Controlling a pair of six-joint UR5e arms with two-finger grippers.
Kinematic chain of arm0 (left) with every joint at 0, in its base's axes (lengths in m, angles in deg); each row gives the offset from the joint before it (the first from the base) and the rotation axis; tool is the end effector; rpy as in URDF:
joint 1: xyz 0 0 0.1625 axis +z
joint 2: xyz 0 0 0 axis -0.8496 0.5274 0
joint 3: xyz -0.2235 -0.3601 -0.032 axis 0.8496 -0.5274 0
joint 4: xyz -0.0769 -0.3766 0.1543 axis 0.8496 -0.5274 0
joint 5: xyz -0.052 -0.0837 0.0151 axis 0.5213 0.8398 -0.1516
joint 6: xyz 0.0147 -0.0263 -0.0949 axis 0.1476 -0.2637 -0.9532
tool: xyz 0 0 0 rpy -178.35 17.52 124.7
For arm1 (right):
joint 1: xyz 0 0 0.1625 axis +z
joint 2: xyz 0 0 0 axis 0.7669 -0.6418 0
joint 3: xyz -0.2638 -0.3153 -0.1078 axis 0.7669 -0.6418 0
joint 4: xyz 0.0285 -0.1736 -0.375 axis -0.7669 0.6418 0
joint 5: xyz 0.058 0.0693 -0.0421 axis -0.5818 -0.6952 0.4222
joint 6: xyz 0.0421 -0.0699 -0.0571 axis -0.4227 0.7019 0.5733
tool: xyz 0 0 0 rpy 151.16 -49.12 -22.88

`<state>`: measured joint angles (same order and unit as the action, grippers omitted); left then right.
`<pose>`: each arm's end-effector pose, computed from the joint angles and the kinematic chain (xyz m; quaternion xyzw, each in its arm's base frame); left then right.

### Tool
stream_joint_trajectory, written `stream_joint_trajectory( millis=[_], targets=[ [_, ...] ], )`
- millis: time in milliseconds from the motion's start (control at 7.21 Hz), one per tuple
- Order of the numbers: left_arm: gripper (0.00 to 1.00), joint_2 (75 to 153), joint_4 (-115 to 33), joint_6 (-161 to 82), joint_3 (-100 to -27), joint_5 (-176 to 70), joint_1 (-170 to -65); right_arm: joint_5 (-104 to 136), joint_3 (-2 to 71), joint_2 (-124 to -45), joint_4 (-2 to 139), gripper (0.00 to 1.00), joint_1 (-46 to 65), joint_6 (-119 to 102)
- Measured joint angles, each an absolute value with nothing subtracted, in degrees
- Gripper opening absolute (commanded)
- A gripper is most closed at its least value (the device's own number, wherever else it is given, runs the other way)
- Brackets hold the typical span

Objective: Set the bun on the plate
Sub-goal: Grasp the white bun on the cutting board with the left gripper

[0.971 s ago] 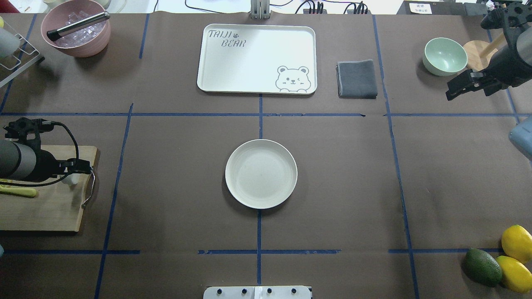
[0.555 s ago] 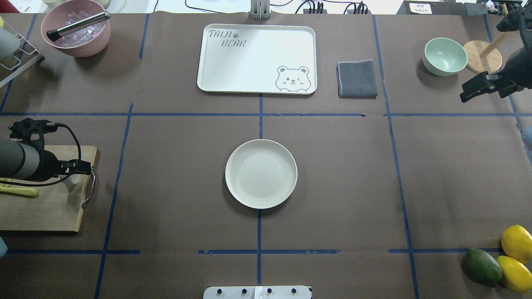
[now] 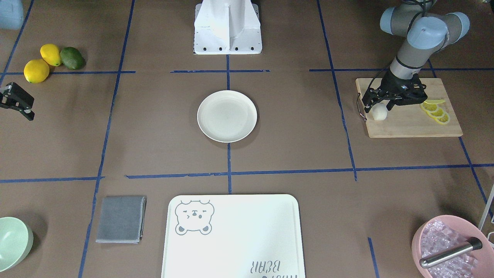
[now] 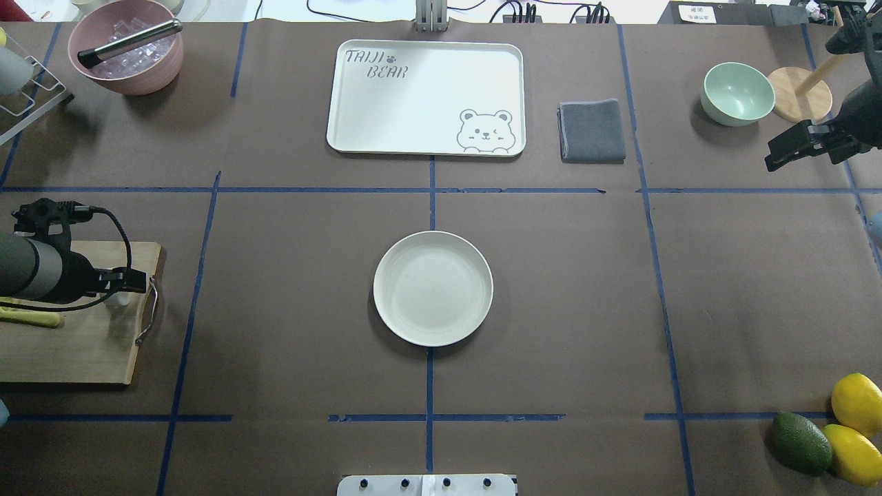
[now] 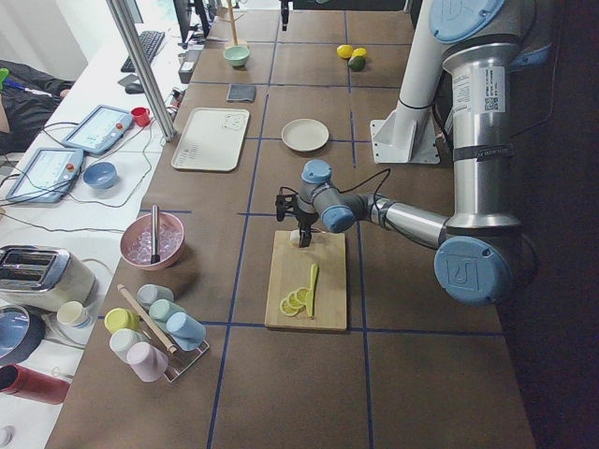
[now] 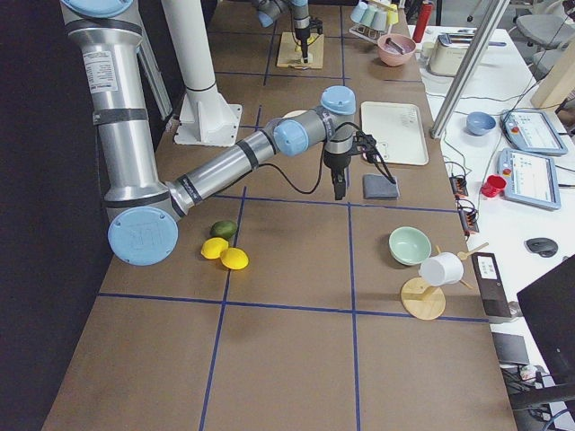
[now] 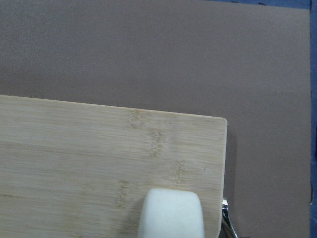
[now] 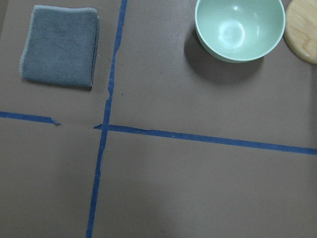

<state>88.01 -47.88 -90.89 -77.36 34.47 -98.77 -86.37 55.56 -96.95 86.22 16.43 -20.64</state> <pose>0.2975 -0.3876 0.5300 0.0576 0.3814 -0.0739 0.9197 -0.1371 -0.5043 0.4042 0.0710 -0.3662 -0.0280 0.9274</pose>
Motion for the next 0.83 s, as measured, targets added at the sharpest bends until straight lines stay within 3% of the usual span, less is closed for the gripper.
stream_joint_trajectory(
  millis=[277, 832],
  targets=[
    [0.37, 87.96, -47.85, -90.88, -77.4, 34.49, -98.8, -86.37, 55.61, -97.49, 86.11, 1.0, 16.44, -20.65],
    [0.35, 87.72, -47.35, -90.7, -79.34, 35.11, -99.33, -86.3, 55.68, -98.17, 85.98, 1.0, 16.42, -20.65]
  ],
)
